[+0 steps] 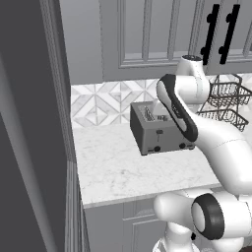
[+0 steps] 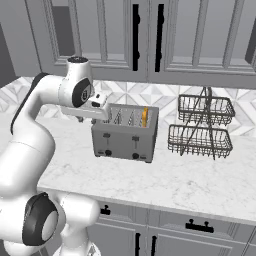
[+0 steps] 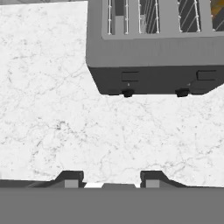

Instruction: Start the toaster. Once the lever pops up, take the bread to the plate on the dining counter.

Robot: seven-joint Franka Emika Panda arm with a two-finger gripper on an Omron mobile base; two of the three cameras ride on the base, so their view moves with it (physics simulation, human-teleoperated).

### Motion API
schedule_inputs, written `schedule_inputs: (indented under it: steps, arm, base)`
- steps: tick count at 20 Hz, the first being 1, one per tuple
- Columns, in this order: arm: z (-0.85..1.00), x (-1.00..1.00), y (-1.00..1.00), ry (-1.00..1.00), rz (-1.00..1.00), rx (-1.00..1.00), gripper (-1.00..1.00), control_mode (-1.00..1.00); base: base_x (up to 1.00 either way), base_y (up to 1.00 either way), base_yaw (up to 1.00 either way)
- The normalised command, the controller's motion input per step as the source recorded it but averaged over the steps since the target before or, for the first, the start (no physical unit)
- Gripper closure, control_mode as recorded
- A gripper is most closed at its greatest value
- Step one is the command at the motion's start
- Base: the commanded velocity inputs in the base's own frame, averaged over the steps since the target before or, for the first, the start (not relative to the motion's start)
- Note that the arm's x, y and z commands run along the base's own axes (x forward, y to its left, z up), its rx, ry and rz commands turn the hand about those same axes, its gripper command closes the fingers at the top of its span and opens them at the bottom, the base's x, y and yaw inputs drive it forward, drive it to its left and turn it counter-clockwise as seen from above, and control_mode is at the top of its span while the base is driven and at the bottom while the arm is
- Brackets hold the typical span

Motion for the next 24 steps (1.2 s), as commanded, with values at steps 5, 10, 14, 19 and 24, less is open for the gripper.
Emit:
schedule_inputs:
  steps: [5, 10, 14, 19, 24]
  arm:
    - [-0.06, -0.01, -0.21, -0.04, 0.00, 0.04, -1.00, -1.00]
    - [-0.02, 0.00, -0.37, -0.04, 0.03, 0.01, -1.00, -1.00]
    - [-0.13, 0.00, -0.29, -0.08, 0.07, 0.00, -1.00, -1.00]
    - [-0.16, 0.00, -0.26, -0.07, 0.04, -0.01, -1.00, -1.00]
    - [-0.10, 0.00, -0.39, -0.03, 0.01, -0.01, -1.00, -1.00]
  base:
    - [0.00, 0.00, 0.00]
    - [0.00, 0.00, 0.00]
    - [0.00, 0.00, 0.00]
    - [0.00, 0.00, 0.00]
    - [0.00, 0.00, 0.00]
